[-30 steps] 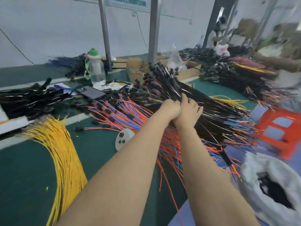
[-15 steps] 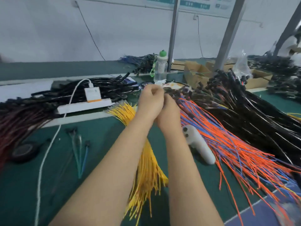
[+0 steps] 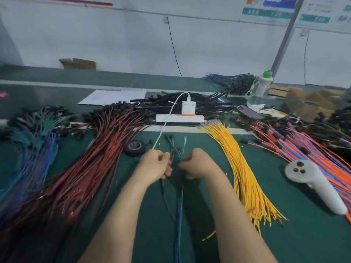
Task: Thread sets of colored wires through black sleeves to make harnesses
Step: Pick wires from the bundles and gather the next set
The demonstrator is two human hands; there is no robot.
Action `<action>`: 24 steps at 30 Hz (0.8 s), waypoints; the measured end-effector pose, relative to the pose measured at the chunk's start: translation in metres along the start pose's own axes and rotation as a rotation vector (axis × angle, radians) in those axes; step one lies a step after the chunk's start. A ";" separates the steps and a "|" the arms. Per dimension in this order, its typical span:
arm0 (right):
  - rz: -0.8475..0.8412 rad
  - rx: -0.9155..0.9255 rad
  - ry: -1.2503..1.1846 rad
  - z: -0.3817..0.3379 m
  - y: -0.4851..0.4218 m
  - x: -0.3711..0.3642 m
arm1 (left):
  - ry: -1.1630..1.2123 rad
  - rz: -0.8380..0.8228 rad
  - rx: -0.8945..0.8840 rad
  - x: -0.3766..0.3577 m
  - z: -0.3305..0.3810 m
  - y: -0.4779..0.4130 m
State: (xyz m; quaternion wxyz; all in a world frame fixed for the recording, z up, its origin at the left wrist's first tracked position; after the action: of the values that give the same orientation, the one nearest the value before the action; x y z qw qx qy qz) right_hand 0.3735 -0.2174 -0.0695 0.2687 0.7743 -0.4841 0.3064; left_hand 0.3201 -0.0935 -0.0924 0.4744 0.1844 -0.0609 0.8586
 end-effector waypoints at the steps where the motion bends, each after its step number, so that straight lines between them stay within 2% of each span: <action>1: 0.021 0.006 -0.170 0.001 -0.002 0.007 | -0.045 -0.009 -0.036 -0.001 0.002 0.000; 4: 0.078 0.059 -0.700 0.006 -0.001 0.021 | -0.352 0.191 -0.204 0.011 0.018 -0.002; 5: 0.092 0.065 -0.794 0.010 -0.001 0.023 | -0.403 0.254 -0.228 0.014 0.023 0.000; 6: 0.109 0.066 -0.829 0.014 -0.002 0.024 | -0.395 0.248 -0.216 0.010 0.024 -0.001; 7: 0.124 0.069 -0.836 0.018 -0.003 0.022 | -0.283 0.176 -0.161 0.002 0.020 -0.003; 10: 0.181 0.059 -0.791 0.030 -0.008 0.017 | 0.243 -0.147 0.097 -0.041 0.010 0.005; 11: 0.211 0.055 -0.750 0.033 -0.009 0.016 | 0.316 -0.203 0.118 -0.050 0.011 0.009; 17: 0.304 0.043 -0.523 0.039 -0.014 0.021 | 0.340 -0.217 0.025 -0.054 0.018 0.013; 24: 0.346 -0.029 -0.727 0.050 -0.011 0.023 | 0.425 -0.157 0.045 -0.051 0.019 0.013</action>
State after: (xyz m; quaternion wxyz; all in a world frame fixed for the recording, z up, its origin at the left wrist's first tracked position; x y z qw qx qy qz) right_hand 0.4019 -0.2617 -0.0874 0.0355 0.7355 -0.6750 0.0465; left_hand 0.3389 -0.1465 -0.0935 0.5377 0.0139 0.0741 0.8398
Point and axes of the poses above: each hand's wrist, its own y-axis away from the middle knuckle, its own x-axis out of the back of the hand, z = x × y, the point moved 9 cm from there along -y, towards the middle knuckle, and after that the axes turned 6 degrees about z, right-handed, at the moved point
